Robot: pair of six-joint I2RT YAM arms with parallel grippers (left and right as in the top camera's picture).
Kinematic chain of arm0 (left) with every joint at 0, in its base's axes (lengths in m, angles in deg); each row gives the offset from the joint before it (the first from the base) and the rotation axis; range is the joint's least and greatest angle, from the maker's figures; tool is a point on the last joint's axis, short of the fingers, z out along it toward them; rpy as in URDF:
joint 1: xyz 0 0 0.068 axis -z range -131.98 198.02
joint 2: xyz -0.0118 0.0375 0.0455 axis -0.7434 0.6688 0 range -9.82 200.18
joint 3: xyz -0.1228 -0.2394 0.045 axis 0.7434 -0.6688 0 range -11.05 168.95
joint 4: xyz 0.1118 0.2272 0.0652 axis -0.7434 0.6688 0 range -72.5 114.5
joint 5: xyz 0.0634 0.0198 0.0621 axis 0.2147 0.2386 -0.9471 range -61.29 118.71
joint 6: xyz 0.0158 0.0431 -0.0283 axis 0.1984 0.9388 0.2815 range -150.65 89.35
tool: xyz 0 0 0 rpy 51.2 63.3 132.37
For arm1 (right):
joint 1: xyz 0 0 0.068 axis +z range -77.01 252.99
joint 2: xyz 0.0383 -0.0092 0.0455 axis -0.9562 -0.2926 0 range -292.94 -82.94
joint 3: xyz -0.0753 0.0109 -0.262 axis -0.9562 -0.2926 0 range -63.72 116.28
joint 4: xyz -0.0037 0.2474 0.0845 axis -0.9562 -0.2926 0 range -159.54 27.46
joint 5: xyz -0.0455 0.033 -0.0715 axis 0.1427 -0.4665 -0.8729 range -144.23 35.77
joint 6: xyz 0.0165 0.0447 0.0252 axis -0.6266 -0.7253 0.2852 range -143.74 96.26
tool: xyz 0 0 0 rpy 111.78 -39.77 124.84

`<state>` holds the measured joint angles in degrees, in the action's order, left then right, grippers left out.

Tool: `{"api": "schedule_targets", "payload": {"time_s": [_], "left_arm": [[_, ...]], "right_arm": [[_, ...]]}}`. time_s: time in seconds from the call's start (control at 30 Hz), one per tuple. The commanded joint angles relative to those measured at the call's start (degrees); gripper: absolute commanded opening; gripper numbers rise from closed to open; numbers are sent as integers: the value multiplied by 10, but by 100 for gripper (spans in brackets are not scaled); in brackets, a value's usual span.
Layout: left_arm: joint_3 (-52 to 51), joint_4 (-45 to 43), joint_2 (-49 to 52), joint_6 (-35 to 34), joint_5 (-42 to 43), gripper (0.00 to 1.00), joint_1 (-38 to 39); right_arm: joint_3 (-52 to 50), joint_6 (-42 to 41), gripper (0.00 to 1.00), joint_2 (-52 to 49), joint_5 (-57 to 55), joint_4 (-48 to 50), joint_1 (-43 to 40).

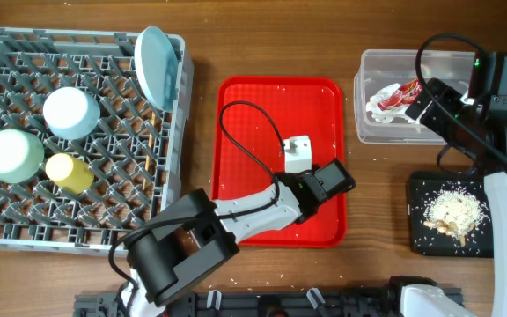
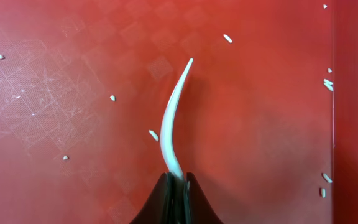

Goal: Sort waste into correct bins and load items into the dishwasher rack
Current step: 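Carry the white fork with the left gripper into the dish rack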

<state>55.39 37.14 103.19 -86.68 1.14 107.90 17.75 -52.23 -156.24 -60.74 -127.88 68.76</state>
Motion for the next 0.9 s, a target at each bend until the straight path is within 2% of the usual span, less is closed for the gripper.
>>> {"api": "schedule_targets", "payload": {"time_s": [0.0,0.17,0.27,0.4,0.43,0.5,0.57,0.67,0.77,0.87], "left_arm": [[-19,27,-12,25,20,4,-4],[-19,121,-165,184,49,4,-22],[-19,191,-271,258,103,4,-59],[-19,258,-396,322,115,4,-121],[-19,266,-460,343,115,4,-165],[-19,260,-525,367,114,4,-220],[-19,238,-603,379,115,4,-319],[-19,195,-635,383,115,4,-445],[-19,161,-616,397,115,4,-543],[-19,146,-572,482,118,4,-593]], "right_arm": [[-1,-1,100,-4,-10,2,-1],[-1,-1,100,-4,-10,2,-1],[-1,-1,100,-4,-10,2,-1],[-1,-1,99,-4,-10,2,-1],[-1,-1,100,-4,-10,2,-1],[-1,-1,100,-4,-10,2,-1],[-1,-1,100,-4,-10,2,-1],[-1,-1,100,-4,-10,2,-1],[-1,-1,100,-4,-10,2,-1],[-1,-1,100,-4,-10,2,-1]]}}
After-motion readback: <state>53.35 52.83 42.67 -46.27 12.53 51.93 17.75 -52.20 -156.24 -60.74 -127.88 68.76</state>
